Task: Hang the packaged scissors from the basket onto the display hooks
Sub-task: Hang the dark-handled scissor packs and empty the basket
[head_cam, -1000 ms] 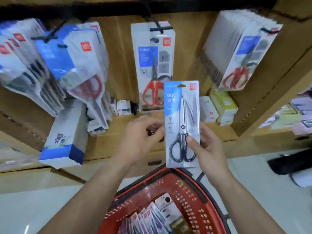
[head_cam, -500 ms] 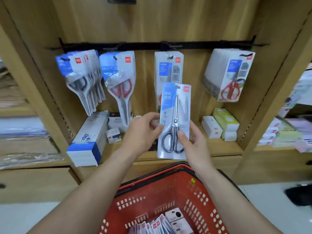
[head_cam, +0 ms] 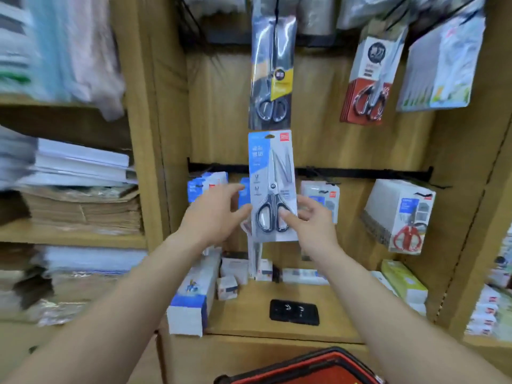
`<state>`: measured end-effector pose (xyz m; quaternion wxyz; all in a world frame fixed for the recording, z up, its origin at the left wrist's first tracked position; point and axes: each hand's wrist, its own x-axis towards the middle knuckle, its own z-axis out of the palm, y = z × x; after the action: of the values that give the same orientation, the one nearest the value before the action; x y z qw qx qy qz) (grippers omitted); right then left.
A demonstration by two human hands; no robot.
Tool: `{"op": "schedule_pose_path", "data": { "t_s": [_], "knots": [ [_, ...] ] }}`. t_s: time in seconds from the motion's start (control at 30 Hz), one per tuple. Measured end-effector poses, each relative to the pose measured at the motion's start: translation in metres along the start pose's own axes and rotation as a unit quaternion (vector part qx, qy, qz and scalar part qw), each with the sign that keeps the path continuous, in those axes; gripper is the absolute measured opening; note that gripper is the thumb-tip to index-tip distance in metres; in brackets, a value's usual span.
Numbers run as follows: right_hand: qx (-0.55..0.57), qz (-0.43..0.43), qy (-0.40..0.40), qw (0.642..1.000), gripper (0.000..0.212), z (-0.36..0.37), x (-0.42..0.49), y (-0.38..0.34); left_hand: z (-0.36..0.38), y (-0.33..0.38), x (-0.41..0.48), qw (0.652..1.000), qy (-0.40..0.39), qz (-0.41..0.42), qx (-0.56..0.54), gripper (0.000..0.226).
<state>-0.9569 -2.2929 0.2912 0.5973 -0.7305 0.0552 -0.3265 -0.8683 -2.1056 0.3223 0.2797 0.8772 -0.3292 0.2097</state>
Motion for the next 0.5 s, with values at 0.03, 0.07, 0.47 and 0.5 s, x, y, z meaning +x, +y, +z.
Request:
{"op": "schedule_pose_path", "data": {
  "t_s": [0.03, 0.07, 0.47, 0.5],
  "knots": [
    [0.005, -0.011, 0.002, 1.000, 0.025, 0.013, 0.015, -0.012, -0.015, -0.007, 0.012, 1.000, 0.012, 0.000, 0.019, 0.055],
    [0.008, -0.023, 0.002, 1.000, 0.024, 0.027, 0.030, -0.023, -0.030, -0.013, 0.023, 0.999, 0.026, 0.000, 0.034, 0.057],
    [-0.002, -0.188, -0.011, 0.982, 0.028, 0.150, 0.182, -0.156, -0.165, -0.074, 0.107, 0.980, 0.159, -0.013, 0.120, 0.061],
    [-0.005, -0.195, -0.012, 0.981, 0.029, 0.156, 0.190, -0.164, -0.171, -0.079, 0.110, 0.978, 0.170, -0.016, 0.117, 0.060]
  ]
}}
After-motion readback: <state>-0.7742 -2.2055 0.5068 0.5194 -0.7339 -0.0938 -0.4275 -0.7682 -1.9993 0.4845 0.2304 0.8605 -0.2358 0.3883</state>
